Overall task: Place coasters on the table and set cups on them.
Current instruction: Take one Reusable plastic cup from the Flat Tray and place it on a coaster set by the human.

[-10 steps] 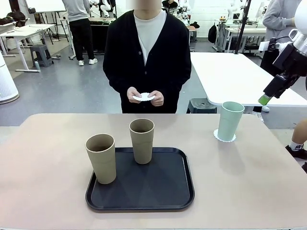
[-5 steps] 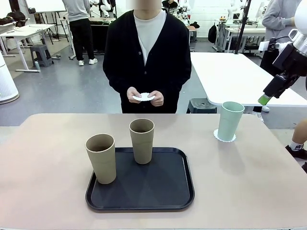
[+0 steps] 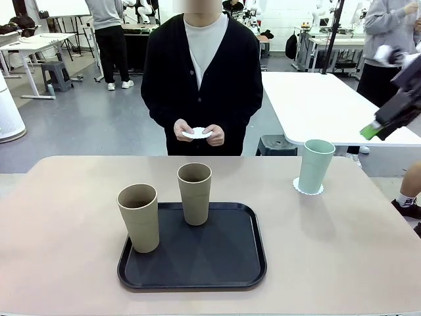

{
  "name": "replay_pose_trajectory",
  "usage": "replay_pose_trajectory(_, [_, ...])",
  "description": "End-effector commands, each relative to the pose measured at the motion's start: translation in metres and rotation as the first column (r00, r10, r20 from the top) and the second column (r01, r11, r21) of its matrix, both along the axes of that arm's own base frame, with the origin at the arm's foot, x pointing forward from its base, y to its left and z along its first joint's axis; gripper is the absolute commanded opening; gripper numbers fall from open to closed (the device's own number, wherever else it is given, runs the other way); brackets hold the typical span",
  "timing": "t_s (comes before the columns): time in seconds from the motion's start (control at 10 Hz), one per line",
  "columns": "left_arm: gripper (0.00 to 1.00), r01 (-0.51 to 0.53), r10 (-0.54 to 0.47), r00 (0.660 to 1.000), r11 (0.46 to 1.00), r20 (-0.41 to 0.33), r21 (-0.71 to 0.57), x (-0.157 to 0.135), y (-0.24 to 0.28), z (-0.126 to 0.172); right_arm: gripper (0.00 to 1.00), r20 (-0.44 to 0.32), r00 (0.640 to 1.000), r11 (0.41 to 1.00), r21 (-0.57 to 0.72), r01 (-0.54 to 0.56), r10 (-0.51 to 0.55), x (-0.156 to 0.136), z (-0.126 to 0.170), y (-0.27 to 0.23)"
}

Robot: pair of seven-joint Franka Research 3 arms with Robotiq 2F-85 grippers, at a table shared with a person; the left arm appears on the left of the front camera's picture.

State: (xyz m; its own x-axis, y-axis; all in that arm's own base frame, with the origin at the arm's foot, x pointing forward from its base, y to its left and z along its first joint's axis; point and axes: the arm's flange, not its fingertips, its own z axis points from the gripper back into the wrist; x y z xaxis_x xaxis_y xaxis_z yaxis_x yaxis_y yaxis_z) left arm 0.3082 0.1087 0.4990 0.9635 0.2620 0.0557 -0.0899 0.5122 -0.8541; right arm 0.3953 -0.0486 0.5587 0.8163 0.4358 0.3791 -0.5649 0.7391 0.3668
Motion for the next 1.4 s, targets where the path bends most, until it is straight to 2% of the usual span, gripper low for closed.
replay_pose_trajectory(0.0, [1.00, 0.001, -0.001, 1.000, 1.000, 0.011, -0.010, -0.001, 0.001, 0.001, 1.00, -0.121, 0.986, 0.885, 0.436, 0.160, -0.118, 0.004, -0.010, -0.095])
replay_pose_trajectory(0.1, [1.00, 0.001, -0.001, 1.000, 1.000, 0.011, -0.010, -0.001, 0.001, 0.001, 1.00, -0.168, 0.973, 0.816, 0.531, 0.227, -0.161, 0.010, -0.025, -0.135])
replay_pose_trajectory(0.2, [1.00, 0.001, -0.001, 1.000, 1.000, 0.011, -0.010, -0.001, 0.001, 0.001, 1.00, -0.181, 0.971, 0.772, 0.590, 0.236, -0.159, 0.008, -0.038, -0.163])
replay_pose_trajectory(0.4, [1.00, 0.001, -0.001, 1.000, 1.000, 0.011, -0.010, -0.001, 0.001, 0.001, 1.00, -0.207, 0.969, 0.691, 0.683, 0.239, -0.131, 0.003, -0.059, -0.210])
replay_pose_trajectory(0.5, [1.00, 0.001, -0.001, 1.000, 1.000, 0.011, -0.010, -0.001, 0.001, 0.001, 1.00, -0.230, 0.967, 0.672, 0.699, 0.244, -0.112, 0.001, -0.068, -0.224])
replay_pose_trajectory(0.8, [1.00, 0.001, -0.001, 1.000, 1.000, 0.011, -0.010, -0.001, 0.001, 0.001, 1.00, -0.290, 0.954, 0.700, 0.667, 0.255, -0.072, -0.011, -0.079, -0.247])
replay_pose_trajectory(1.1, [1.00, 0.001, -0.001, 1.000, 1.000, 0.011, -0.010, -0.001, 0.001, 0.001, 1.00, -0.282, 0.958, 0.733, 0.642, 0.224, -0.046, -0.017, -0.082, -0.245])
replay_pose_trajectory(1.2, [1.00, 0.001, -0.001, 1.000, 1.000, 0.011, -0.010, -0.001, 0.001, 0.001, 1.00, -0.304, 0.949, 0.699, 0.660, 0.274, -0.085, -0.014, -0.082, -0.247])
replay_pose_trajectory(1.3, [1.00, 0.001, -0.001, 1.000, 1.000, 0.011, -0.010, -0.001, 0.001, 0.001, 1.00, -0.304, 0.949, 0.699, 0.660, 0.274, -0.085, -0.014, -0.082, -0.247])
